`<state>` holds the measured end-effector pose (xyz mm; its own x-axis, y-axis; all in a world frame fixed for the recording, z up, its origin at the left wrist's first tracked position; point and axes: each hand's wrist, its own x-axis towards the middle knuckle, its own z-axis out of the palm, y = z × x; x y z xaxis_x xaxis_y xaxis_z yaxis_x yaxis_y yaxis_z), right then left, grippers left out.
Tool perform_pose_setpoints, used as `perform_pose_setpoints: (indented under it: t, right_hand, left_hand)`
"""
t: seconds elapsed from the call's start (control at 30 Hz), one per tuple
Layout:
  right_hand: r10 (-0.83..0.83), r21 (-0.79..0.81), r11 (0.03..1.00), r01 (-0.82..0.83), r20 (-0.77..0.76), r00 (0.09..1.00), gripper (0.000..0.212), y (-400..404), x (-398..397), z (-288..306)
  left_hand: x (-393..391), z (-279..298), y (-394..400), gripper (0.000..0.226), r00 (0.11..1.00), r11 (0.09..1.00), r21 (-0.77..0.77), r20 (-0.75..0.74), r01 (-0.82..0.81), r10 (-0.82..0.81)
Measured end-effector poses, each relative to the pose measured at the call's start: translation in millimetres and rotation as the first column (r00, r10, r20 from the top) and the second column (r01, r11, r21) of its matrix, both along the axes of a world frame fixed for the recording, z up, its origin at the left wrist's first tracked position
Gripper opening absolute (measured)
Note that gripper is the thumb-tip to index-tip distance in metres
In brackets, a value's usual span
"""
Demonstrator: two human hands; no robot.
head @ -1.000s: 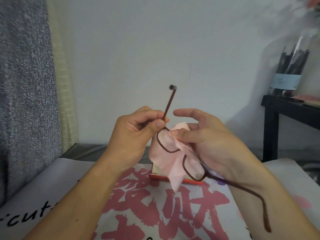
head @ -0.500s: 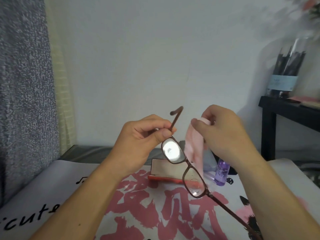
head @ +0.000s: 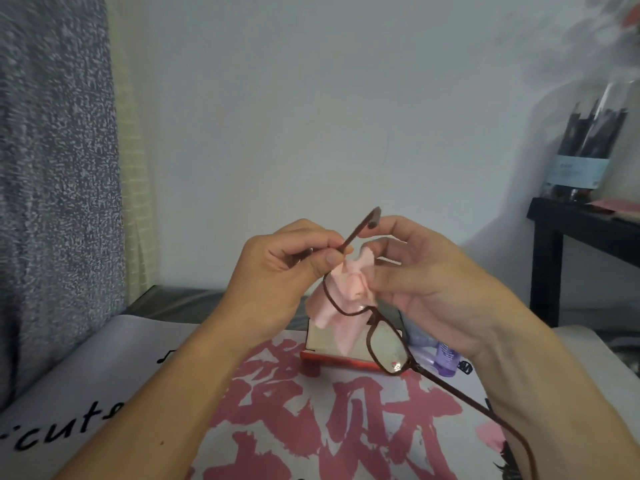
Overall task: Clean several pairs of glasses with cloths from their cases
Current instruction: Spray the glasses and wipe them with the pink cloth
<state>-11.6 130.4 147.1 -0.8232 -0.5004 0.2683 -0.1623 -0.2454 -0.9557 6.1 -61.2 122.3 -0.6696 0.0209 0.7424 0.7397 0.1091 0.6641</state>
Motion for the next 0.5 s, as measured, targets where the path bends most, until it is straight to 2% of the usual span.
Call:
perform_pose_setpoints:
  t: [0.1,0.17,0.27,0.4,0.5]
  right_hand:
    - [-0.086,0.207,0.974,0.090,-0.028,0.996,0.048,-8,3,-4]
    - [-0.127,0.375,0.918,0.133,-0.040,0.991,0.042,-9,5,-4]
    - [-0.073,0.566,0.818,0.097,-0.065,0.995,0.028,-5,10,-1]
    - [0.056,0.482,0.876,-0.037,-0.026,0.998,0.015,-2,12,0]
    - [0.160,0.437,0.888,-0.140,-0.011,0.987,0.019,0,9,-2]
  left_hand:
    - [-2,-1,-1,0.011,1.000,1.000,-0.006,0.006,0.009,-0.009]
    - [-3,-1,-3,0.010,0.999,0.999,-0.008,0.001,0.034,-0.034]
    - [-3,-1,-4,0.012,0.998,0.997,0.034,0.001,0.064,-0.064]
    - [-1,-2,2,0.011,0.997,0.997,0.004,-0.003,0.075,-0.075]
    - [-1,-2,2,0.012,0.994,0.994,-0.013,0.010,0.110,-0.110]
